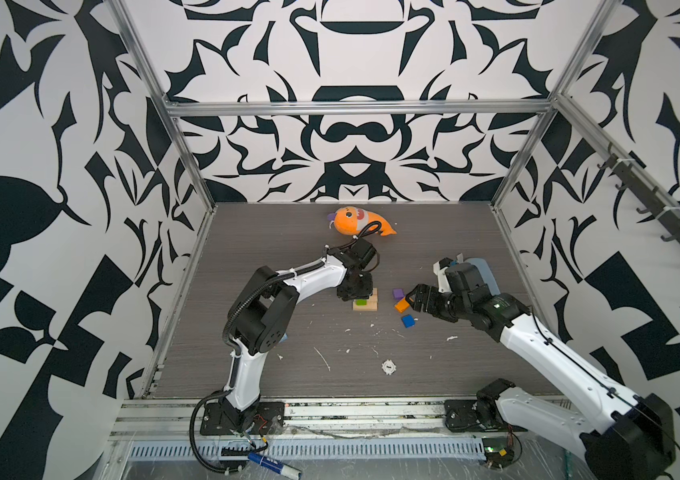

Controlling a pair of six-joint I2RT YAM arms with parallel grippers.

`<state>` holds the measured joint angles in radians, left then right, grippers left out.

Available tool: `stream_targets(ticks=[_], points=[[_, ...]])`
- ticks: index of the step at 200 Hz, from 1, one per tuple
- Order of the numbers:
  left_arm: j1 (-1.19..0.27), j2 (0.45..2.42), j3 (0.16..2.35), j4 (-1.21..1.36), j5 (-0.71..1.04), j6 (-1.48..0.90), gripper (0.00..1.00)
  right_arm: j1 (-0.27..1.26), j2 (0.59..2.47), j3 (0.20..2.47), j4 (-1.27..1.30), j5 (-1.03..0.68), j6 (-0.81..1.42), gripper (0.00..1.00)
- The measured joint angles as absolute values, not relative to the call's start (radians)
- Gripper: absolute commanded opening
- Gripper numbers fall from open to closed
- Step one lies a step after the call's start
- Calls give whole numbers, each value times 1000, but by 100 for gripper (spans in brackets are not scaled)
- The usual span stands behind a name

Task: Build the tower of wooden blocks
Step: 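Lower the green block onto the middle of the beige bars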

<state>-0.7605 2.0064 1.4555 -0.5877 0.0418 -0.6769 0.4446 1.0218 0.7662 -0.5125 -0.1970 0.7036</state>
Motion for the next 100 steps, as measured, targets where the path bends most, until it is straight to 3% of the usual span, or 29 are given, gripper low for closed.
stream_targets(ticks=[100], points=[[-760,2006,1456,-588,41,-688,43,445,1022,766,-513,-197,703,84]])
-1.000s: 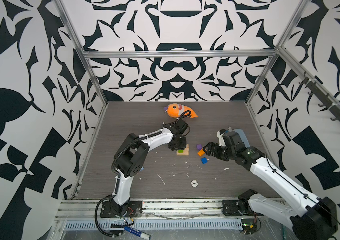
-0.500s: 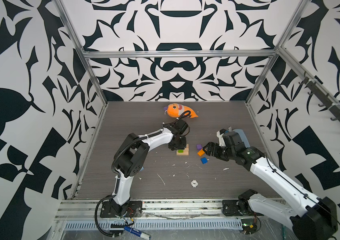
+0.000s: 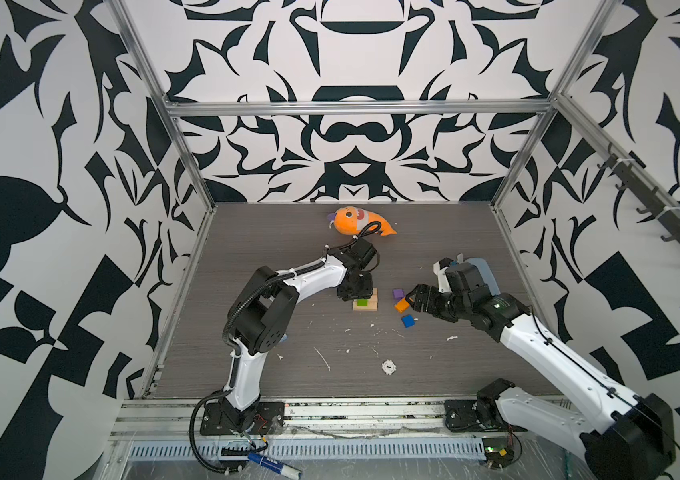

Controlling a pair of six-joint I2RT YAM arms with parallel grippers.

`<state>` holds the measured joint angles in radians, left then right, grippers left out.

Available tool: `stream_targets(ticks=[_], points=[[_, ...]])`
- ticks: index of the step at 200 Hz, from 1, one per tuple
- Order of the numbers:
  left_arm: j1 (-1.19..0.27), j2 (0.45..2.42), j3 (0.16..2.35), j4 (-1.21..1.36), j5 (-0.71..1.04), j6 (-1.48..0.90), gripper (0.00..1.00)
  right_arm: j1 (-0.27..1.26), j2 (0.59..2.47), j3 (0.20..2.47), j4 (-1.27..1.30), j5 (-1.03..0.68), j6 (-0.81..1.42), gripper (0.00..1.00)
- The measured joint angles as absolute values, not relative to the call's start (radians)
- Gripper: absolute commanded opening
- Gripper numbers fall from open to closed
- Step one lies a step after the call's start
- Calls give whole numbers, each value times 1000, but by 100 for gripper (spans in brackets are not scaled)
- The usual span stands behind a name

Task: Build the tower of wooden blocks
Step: 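Lower the green block onto the middle of the beige bars, then open the left gripper and raise it while the right gripper reaches for the orange bar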

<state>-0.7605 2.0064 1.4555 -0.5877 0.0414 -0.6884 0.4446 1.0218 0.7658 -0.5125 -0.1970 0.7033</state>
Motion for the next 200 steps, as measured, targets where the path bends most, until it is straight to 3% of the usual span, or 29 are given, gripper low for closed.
stream_targets(ticks=[84,142,200], points=[[-760,2006,1456,-588,41,-688,49,445,1034,766,-512,-197,704,86],[-760,2006,1456,-588,34,-688,58,445,1089,765,-513,-196,705,88],[-760,1982,1488,-606,20,-686,60,445,1149,765,-511,-179,722,84]])
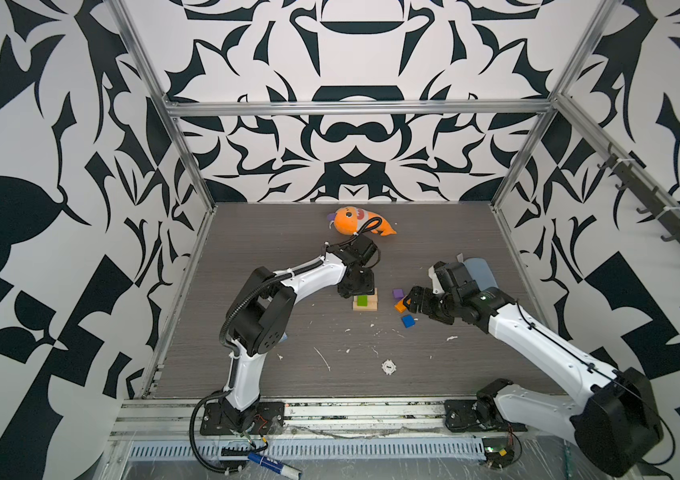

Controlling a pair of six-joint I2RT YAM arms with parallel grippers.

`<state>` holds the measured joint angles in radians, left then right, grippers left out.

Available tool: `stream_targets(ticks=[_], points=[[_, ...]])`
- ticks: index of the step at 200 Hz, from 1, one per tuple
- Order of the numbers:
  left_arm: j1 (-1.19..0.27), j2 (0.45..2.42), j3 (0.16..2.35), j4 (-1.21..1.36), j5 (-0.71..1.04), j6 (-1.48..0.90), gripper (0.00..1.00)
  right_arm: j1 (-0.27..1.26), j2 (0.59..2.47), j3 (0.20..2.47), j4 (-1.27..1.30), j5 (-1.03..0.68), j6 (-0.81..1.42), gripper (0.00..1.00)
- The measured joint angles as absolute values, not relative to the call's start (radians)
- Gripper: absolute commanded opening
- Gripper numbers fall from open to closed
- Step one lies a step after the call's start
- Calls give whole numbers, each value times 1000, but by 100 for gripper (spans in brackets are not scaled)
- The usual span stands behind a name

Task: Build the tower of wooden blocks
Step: 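Open the left gripper and raise it while the right gripper reaches for the orange bar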

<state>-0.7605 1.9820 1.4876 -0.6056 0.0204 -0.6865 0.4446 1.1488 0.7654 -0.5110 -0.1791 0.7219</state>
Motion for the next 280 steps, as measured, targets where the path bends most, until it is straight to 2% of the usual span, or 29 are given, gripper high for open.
stream_targets(ticks=[78,218,280], points=[[-764,1858,1477,-622,-9,-663,63,445,1285,789,-499,-136,780,77],[-774,1488,1093,-493,-104,-696,65,448,1532,863,-402,-129,830,67],[-777,1460,1067,-483,-120,-711,65,470,1625,912,-393,-85,828,64]])
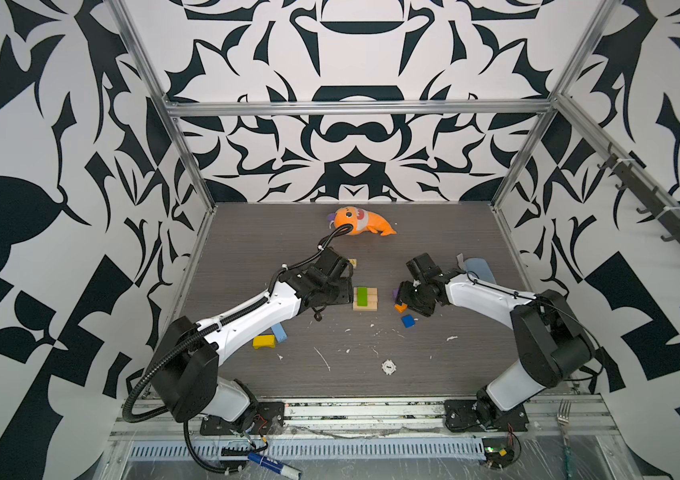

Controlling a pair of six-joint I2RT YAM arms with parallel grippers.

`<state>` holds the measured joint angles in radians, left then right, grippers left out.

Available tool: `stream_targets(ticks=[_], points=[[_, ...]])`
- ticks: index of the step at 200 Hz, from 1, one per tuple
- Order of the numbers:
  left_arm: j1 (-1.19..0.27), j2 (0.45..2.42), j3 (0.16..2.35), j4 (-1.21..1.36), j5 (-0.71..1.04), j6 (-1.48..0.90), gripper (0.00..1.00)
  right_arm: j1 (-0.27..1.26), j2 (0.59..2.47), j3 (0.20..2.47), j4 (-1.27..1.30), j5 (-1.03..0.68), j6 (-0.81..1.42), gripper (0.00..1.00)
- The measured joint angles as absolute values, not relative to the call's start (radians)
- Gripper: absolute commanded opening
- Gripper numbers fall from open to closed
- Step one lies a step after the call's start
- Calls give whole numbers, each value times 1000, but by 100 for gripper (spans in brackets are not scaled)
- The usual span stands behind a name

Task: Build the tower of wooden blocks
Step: 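Open the left gripper and raise it while the right gripper reaches for the orange bar, then close the right gripper on the orange bar and lift it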

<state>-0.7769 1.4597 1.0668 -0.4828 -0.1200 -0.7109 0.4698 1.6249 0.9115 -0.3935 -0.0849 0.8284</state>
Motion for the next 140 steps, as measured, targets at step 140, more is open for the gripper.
stream_targets(ticks=[140], points=[[-793,1488,1067,-471,-120,-718,64,500,1700,960,-419,14,759,43]])
